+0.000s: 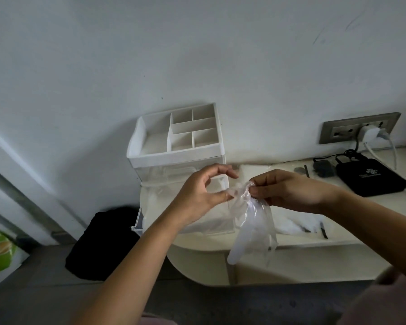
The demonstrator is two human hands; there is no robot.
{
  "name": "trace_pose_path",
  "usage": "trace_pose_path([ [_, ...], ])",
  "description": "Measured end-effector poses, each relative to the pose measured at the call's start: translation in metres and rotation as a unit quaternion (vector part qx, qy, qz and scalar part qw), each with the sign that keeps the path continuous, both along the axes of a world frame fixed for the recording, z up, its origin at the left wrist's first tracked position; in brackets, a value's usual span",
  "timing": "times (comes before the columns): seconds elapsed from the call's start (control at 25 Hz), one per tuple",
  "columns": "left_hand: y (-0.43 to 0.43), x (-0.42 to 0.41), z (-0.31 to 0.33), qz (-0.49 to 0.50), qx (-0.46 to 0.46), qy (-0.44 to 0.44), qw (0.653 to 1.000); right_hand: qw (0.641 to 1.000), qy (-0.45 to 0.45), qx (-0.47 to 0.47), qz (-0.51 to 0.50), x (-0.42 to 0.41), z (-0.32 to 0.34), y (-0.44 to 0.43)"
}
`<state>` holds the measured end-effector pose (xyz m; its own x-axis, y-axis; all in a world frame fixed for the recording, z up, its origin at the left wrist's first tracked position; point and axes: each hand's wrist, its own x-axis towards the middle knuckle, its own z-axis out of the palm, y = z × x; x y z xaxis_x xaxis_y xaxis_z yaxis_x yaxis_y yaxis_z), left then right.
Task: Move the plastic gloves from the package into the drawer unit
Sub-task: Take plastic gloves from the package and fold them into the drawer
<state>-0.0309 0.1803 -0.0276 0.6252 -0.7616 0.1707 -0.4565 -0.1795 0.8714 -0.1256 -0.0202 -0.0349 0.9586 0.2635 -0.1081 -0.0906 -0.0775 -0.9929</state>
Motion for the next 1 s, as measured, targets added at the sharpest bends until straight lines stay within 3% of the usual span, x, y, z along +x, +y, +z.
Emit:
trace_pose_path([
  [0.16,0.0,-0.004,0.005,0.054,-0.043,-0.028,0.997,0.999,0.04,-0.031,-0.011,-0.002,0.002,0.0],
  [0.32,-0.001,-0.012,0.013,0.083,-0.017,-0.091,0.992,0.987,-0.035,-0.134,-0.083,-0.007,0.013,0.012],
  [0.52,0.005,-0.009,0.025,0.093,0.031,-0.137,0.986,0.913,-0.166,-0.329,-0.174,-0.001,0.008,0.034],
  [0.68,0.028,0.016,0.026,0.133,0.052,-0.034,0.989,0.936,-0.06,-0.294,-0.182,0.008,0.019,0.019],
  [0.8,0.05,0.039,0.019,0.2,0.04,0.094,0.975,0.934,-0.05,-0.272,-0.227,0.026,0.026,0.019],
  [0.92,0.065,0.052,0.009,0.259,0.03,0.159,0.952,0.905,-0.069,-0.309,-0.285,0.052,0.027,0.035],
  [1.0,0.072,0.059,0.001,0.295,0.038,0.171,0.939,0.846,-0.105,-0.374,-0.366,0.061,0.025,0.047],
])
